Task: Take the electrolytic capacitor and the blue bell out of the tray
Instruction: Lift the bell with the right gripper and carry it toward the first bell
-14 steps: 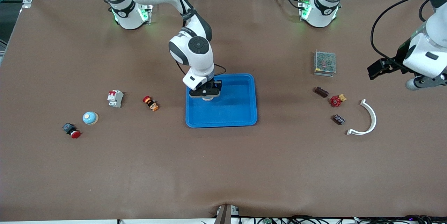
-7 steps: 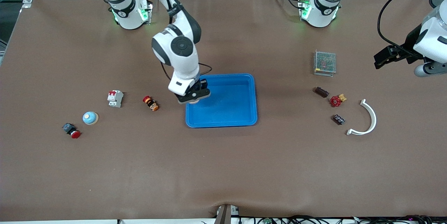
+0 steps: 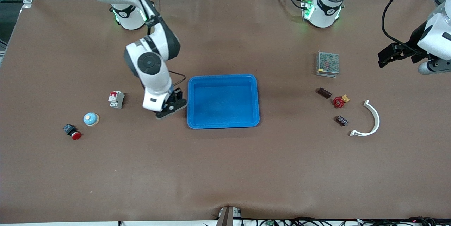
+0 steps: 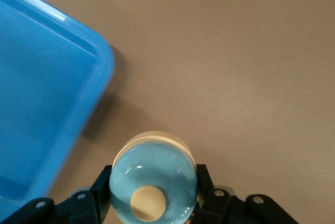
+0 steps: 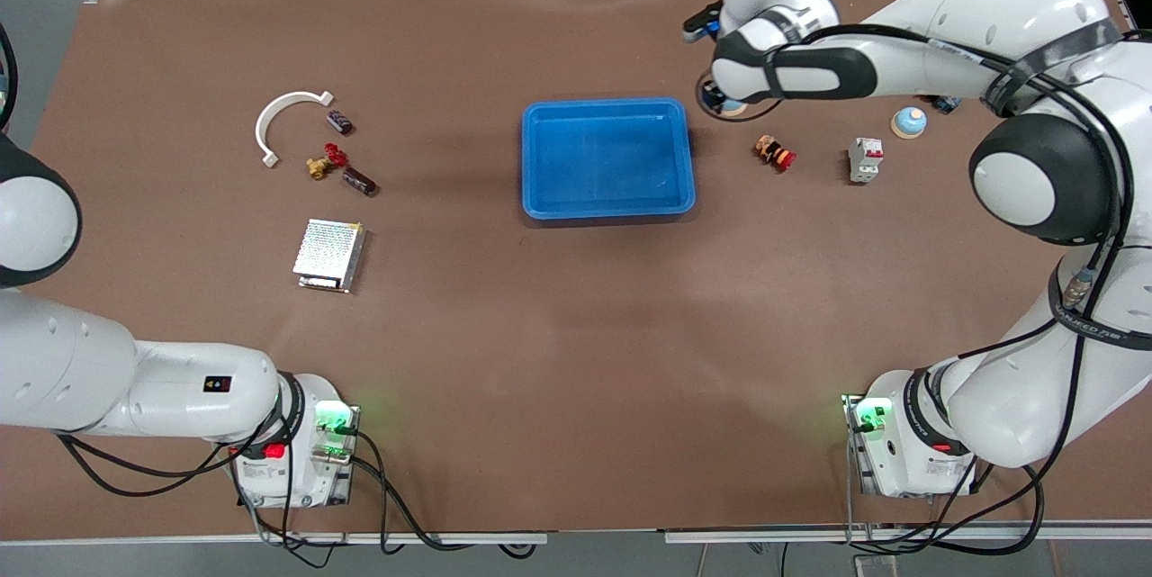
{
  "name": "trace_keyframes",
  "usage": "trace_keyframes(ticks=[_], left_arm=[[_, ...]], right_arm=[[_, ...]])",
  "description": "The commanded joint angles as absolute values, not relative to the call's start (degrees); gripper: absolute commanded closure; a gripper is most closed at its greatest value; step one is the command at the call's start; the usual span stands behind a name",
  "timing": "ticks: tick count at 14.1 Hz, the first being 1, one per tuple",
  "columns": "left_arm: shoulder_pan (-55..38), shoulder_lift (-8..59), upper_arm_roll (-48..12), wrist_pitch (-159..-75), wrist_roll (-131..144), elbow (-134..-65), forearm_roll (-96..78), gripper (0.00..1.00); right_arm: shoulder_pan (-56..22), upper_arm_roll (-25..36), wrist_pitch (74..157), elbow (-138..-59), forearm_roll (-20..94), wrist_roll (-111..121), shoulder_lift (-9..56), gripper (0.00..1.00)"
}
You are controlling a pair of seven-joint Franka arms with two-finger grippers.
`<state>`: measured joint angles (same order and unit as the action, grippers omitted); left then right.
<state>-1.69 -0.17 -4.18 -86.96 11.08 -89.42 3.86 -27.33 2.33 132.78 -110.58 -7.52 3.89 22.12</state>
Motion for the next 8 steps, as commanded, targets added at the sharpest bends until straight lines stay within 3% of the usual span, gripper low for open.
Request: trace_keyframes(ticks=[1, 8], left_arm=[[-1.7, -1.7, -3.9, -87.8, 9.8, -90.8, 3.3, 0.0], [-1.6, -1.6, -3.8, -88.0, 9.8, -90.4, 2.9, 0.0]], right_arm=[[-22.7, 1.2, 133.2, -113.3, -8.3, 11.1, 19.6, 0.51], [-14.9, 1.1, 135.9, -114.7, -7.6, 24.4, 20.3, 0.51]])
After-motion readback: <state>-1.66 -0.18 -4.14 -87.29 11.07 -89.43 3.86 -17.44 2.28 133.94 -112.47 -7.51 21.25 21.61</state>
